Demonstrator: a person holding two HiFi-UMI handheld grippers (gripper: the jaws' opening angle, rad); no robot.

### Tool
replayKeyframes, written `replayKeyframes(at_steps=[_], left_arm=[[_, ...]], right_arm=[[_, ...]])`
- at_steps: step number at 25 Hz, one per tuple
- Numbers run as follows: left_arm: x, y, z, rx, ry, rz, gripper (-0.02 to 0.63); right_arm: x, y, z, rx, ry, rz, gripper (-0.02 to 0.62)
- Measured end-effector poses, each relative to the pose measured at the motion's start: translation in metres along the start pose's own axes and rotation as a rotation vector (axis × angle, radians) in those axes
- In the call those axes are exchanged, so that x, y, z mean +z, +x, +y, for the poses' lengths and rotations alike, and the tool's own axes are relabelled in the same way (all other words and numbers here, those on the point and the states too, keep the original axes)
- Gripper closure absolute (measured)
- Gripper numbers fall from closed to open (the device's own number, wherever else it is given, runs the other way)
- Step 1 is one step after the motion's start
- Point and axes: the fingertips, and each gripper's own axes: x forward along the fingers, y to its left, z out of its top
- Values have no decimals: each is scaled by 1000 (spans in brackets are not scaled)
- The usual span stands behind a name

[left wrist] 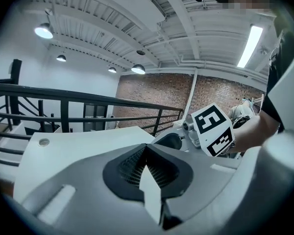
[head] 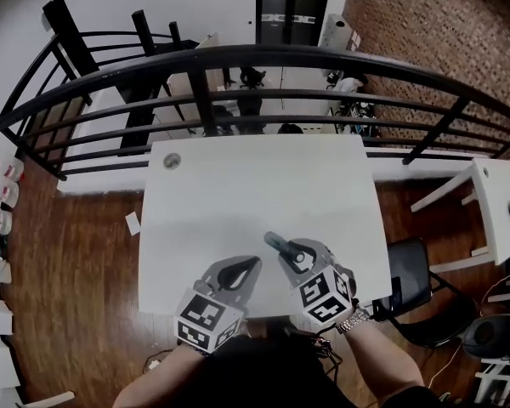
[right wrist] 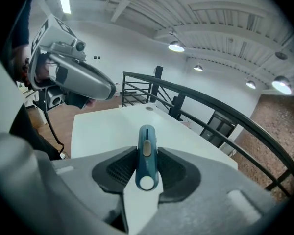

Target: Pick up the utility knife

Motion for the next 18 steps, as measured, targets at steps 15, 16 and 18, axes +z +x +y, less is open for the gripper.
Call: replayKeyframes(at_steps=[15, 16, 18], left_arm=[[14, -78, -22, -93, 91, -91, 601], [14, -80, -24, -97, 94, -94, 600], [14, -85, -28, -105, 97, -98, 600]], right_arm=[[44, -68, 55, -217, 75, -93, 476], [44, -72, 57, -229, 82, -97, 476], [46, -81, 60, -250, 92, -111, 476]])
